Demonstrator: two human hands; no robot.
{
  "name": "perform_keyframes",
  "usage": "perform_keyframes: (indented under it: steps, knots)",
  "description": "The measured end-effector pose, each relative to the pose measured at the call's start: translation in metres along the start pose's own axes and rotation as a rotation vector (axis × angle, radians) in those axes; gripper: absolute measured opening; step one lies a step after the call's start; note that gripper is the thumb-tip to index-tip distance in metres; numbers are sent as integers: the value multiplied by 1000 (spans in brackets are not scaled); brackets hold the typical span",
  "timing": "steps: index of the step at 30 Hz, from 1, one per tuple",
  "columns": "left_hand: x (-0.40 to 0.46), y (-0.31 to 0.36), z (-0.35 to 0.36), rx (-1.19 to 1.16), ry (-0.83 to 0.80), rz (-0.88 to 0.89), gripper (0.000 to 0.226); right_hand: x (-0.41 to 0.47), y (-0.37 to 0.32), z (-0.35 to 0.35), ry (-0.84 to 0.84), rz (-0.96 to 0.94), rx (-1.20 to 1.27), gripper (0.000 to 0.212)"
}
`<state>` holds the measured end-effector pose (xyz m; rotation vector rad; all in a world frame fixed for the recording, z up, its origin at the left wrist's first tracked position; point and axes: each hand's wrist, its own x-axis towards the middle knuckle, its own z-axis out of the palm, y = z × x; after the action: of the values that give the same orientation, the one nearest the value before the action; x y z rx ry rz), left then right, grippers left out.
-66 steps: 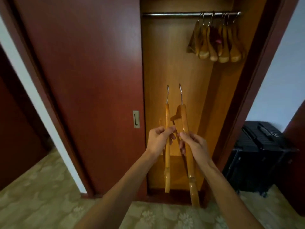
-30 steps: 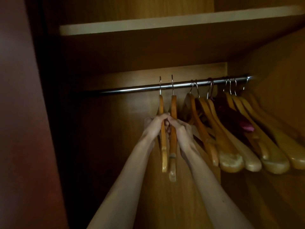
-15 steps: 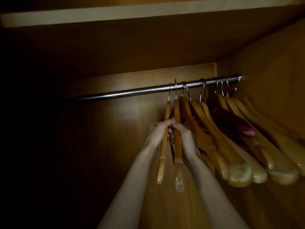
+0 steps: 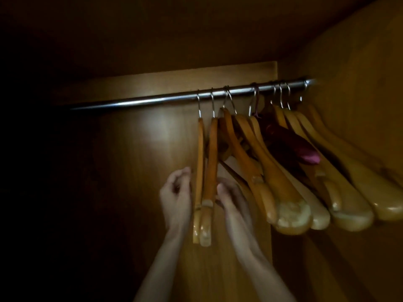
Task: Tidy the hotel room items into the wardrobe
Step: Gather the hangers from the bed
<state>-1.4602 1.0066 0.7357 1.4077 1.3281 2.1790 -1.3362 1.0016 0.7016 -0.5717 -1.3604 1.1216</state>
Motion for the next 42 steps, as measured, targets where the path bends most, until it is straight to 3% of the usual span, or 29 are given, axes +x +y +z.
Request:
perform_keyframes:
  steps: [3, 6, 8, 13, 18, 21, 23, 27, 30, 35, 37, 42]
  knots:
    - [-44, -60, -7, 23, 154, -41, 17, -29, 34, -23, 85, 37, -56, 20]
    - [-100, -125, 4, 80, 107, -271, 24, -74, 77, -54, 98, 197, -233, 15]
    - [-144, -163, 19, 166, -53, -391, 27, -101, 108, -80, 88, 319, -375, 16]
    - [-264, -224, 60, 330, -672, -733, 12, -186, 167, -150, 207, 632, -703, 25]
    - [-358, -237, 76, 424, -1208, -746, 19, -291, 187, -201, 468, 905, -851, 47]
    - [-414, -241, 77, 439, -1446, -770, 12, -359, 192, -214, 597, 1079, -859, 20]
    - [-453, -239, 69, 481, -1626, -726, 10, -405, 194, -213, 718, 1156, -818, 11]
    - [-529, -222, 48, 554, -2011, -627, 11, -502, 200, -187, 970, 1301, -702, 23]
    - [-584, -210, 23, 635, -2270, -526, 12, -575, 204, -155, 1157, 1432, -546, 19]
    - [-662, -185, -30, 715, -2637, -216, 16, -692, 198, -72, 1430, 1558, -319, 18]
    - [-690, -170, -52, 743, -2763, -78, 15, -736, 196, -31, 1614, 1558, -188, 20]
    - [-768, -121, -104, 845, -2973, 255, 15, -826, 194, 71, 1936, 1532, 144, 31]
